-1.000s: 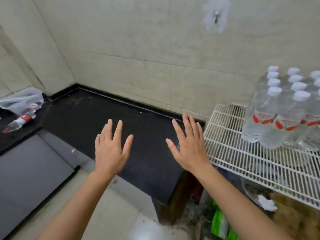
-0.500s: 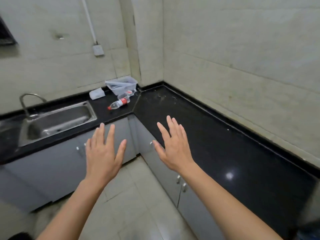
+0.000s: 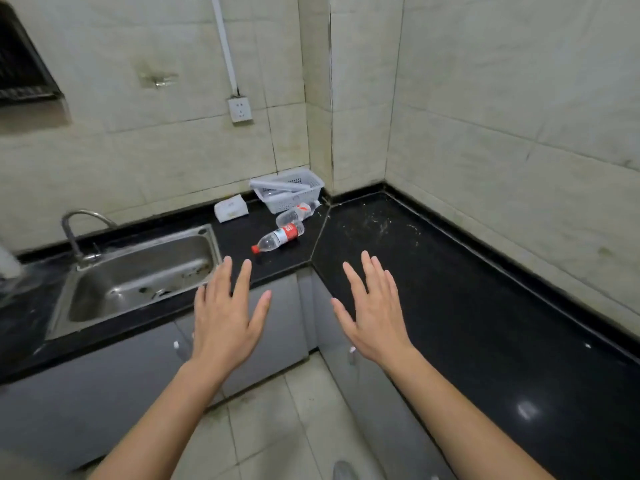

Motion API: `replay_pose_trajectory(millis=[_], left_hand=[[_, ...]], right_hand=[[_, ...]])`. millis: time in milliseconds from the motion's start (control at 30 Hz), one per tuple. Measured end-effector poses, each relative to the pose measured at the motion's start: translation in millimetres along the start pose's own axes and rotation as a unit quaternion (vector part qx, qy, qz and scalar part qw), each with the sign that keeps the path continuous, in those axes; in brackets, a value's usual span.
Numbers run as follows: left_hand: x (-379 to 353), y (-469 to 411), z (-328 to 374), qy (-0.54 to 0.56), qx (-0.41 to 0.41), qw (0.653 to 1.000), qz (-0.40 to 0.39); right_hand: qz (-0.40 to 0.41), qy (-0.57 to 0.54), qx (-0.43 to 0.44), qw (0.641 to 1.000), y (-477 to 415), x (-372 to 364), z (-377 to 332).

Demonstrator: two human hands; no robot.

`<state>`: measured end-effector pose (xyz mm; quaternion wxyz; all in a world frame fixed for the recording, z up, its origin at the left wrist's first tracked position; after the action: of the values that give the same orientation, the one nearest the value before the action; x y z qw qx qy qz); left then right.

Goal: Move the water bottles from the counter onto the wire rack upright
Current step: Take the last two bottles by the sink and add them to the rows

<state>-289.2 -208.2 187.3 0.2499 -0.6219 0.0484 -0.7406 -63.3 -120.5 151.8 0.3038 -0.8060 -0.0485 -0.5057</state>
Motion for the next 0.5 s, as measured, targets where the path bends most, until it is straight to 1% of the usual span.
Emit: replay_pose_trajectory(millis=[33, 100, 167, 233, 367, 433, 500], left_hand=[[-13, -36, -1, -0.001, 0.007, 1.000, -0.007], [-20, -67, 2, -0.009, 0.000, 1.000, -0.004], [-42, -117, -1, -0.011, 0.002, 1.000, -0.028], [-61, -163, -3, -0.013, -0.004, 0.999, -0.037], [-104, -228, -30, -0.021, 0.006, 0.997, -0.072], [-134, -254, -51, -0.027, 0.014, 0.995, -0.100], [-172, -277, -79, -0.045, 0.028, 0.987, -0.152]], right_hand=[[-0.005, 0.000, -0.012, 1.000, -31, -14, 12], [0.001, 0.013, -0.015, 1.000, -57, -21, 18], [-0.022, 0.015, -0.020, 0.999, -104, -45, 33], [-0.045, 0.015, -0.017, 0.999, -153, -67, 41], [-0.095, 0.023, -0.001, 0.995, -225, -116, 48], [-0.132, 0.031, 0.009, 0.991, -250, -147, 53], [-0.177, 0.054, 0.015, 0.983, -272, -184, 60]])
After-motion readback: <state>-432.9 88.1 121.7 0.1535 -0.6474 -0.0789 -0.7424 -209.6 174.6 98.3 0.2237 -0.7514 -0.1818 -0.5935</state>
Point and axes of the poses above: each hand's wrist, its own y-axis away from the middle knuckle, its own x-axis out of the back of the hand, z = x × y, the point moved 8 cm from there along -y, towards the middle knuckle, and after that the axes turned 2 degrees about z, right-handed, at the moved point
